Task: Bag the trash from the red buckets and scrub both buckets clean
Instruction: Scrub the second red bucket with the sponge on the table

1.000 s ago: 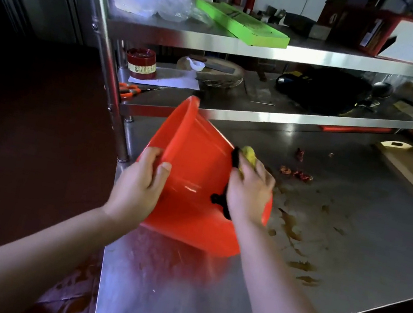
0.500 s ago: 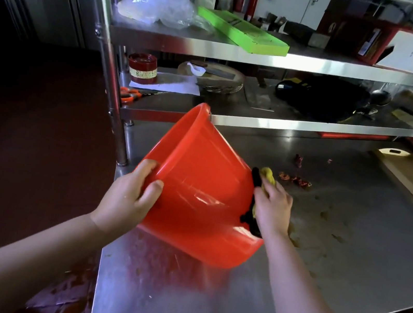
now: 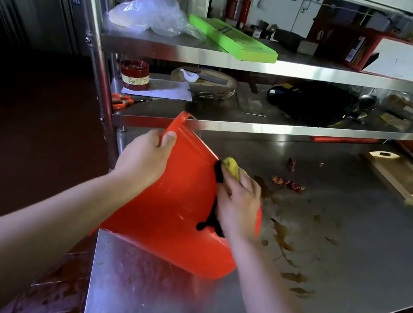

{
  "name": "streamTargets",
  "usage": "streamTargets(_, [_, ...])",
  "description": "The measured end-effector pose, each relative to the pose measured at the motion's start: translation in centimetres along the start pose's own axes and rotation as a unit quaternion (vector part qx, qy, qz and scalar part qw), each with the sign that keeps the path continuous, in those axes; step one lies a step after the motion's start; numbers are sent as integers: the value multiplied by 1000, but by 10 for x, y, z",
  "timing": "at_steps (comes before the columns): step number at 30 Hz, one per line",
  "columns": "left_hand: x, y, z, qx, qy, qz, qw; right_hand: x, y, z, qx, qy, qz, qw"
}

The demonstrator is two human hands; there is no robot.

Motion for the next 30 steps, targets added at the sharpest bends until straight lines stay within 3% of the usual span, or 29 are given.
streamTargets(4, [9, -11, 0, 83, 36, 43, 995, 18, 12, -63, -95, -11, 27, 995])
streamTargets(8, [7, -15, -13, 99, 20, 62, 993, 25, 18, -52, -133, -12, 16, 991])
streamTargets(10, [2, -16, -27, 94, 3, 57, 994, 19, 18, -21, -82, -17, 30, 996])
streamTargets(14, [-6, -22, -48, 85, -50, 50, 994, 2, 12, 54, 117, -8, -9, 993])
streamTargets(17, [-2, -25, -53, 98, -53, 40, 993, -6, 13, 61, 176, -5, -4, 984])
streamTargets(23, [22, -39, -31, 173, -3, 22, 985, 15, 32, -47, -28, -23, 65, 997])
streamTargets(28, [18, -38, -44, 151, -42, 9, 988, 19, 32, -51, -62, -13, 28, 998])
streamTargets(30, [16, -41, -53, 135, -77, -5, 988, 13, 34, -22, -17, -6, 12, 1000])
Point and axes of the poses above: each hand's wrist, its own y-axis towards the middle knuckle, its own x-axis out of the palm, z = x × y, the point moved 4 cm from there along y, towards the middle knuckle, and after that the axes turned 1 degree about y, right-handed, at the moved point
